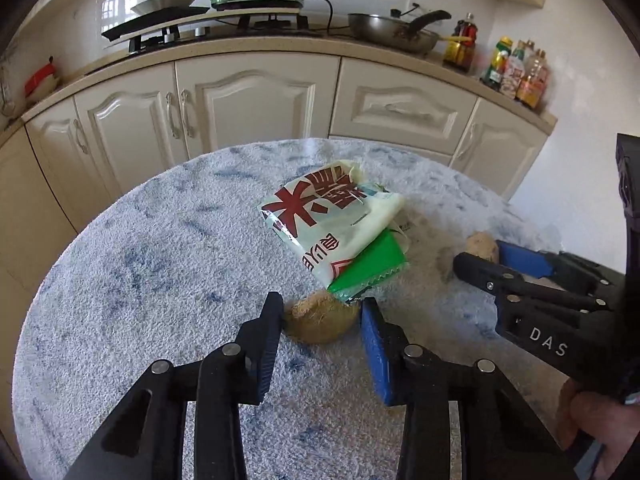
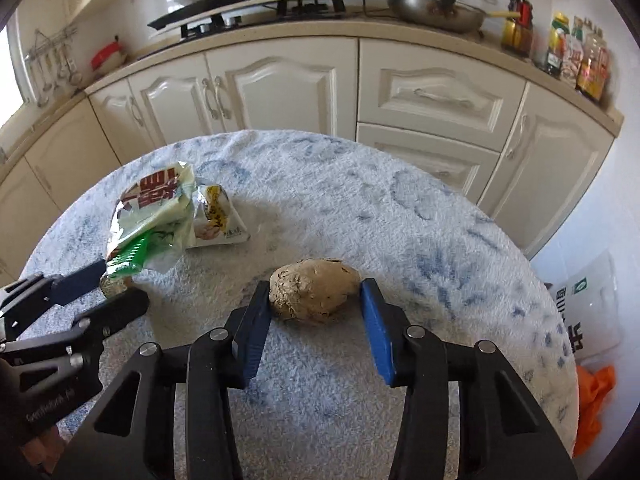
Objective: Collect trash
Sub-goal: 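Grasp the flat round cracker with the left tool while the right tool grasps the brown lump, then carry the cracker and brown lump in both tools toward the blue bin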
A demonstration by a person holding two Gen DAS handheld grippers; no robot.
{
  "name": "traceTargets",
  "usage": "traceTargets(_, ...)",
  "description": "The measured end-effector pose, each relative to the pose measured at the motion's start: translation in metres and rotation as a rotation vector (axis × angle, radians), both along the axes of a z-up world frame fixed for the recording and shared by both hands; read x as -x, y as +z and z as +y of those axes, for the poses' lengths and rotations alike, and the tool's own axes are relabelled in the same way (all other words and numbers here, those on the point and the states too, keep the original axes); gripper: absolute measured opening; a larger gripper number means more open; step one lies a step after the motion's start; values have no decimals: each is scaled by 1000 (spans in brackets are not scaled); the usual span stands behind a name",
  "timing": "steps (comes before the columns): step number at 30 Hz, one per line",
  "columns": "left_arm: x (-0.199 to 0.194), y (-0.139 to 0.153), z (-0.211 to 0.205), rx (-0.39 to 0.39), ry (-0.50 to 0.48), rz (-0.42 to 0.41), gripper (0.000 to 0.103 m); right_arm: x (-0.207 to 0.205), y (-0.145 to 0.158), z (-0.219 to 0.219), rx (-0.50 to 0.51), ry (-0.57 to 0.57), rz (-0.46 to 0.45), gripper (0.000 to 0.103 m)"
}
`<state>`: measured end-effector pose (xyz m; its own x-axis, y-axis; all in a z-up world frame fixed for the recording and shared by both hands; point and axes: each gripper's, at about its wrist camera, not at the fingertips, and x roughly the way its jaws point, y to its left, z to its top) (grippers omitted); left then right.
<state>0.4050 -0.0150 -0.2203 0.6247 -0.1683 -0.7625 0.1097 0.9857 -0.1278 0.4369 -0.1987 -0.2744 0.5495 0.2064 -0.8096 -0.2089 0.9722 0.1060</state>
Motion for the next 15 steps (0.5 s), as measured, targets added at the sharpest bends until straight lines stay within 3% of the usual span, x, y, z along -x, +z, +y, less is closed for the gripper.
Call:
traceTargets(6, 9, 0, 7, 25, -18, -1, 34, 21, 5, -7, -37, 5, 5, 44)
traceTargets(15, 81, 26, 9, 52, -49, -70, 34, 93, 36, -37, -108, -48, -44, 45)
